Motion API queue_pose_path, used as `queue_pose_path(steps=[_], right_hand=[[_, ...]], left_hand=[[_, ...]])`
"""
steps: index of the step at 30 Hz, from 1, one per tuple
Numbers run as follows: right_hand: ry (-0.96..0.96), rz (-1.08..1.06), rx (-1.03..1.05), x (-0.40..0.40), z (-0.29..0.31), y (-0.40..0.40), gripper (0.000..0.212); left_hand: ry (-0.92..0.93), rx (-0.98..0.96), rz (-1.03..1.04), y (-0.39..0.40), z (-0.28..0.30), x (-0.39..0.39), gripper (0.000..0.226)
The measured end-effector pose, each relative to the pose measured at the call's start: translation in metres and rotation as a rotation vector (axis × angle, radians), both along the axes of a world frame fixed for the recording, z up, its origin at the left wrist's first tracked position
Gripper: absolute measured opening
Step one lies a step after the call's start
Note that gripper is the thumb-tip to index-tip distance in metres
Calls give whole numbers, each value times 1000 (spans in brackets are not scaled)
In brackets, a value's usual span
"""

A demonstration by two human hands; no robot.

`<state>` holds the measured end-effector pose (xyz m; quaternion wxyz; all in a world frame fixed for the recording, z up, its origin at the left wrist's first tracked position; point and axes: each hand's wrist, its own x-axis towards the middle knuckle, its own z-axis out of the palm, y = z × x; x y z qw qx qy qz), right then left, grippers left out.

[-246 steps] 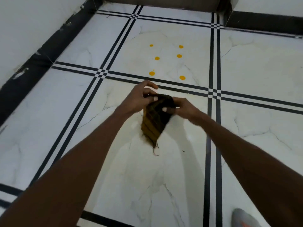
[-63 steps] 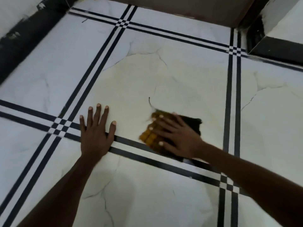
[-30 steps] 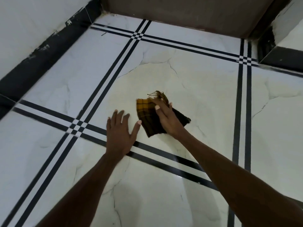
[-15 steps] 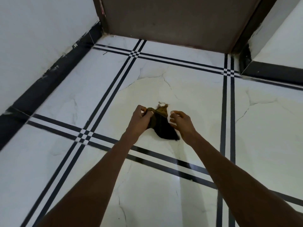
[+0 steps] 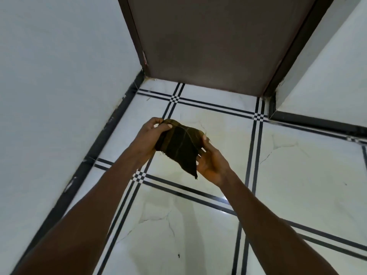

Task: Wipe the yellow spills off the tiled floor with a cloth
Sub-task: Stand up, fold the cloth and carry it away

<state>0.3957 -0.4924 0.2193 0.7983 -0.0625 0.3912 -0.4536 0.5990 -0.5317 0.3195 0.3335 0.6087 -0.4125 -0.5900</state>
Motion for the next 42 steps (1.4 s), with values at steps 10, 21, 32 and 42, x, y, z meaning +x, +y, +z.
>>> queue_pose_path(steps=[10, 21, 32, 42], right_hand=[[103, -101, -31, 10, 321, 83, 33], [320, -103, -42, 44, 491, 158, 34], [380, -60, -72, 50, 527, 210, 40], [373, 11, -104, -7, 528, 224, 25]], left_hand=[[-169, 57, 74, 55, 258, 26, 25], [-492, -340, -120, 146, 397, 20, 34], [-435, -310, -269, 214, 429, -10, 22], [-202, -169, -137, 210, 465, -34, 22]])
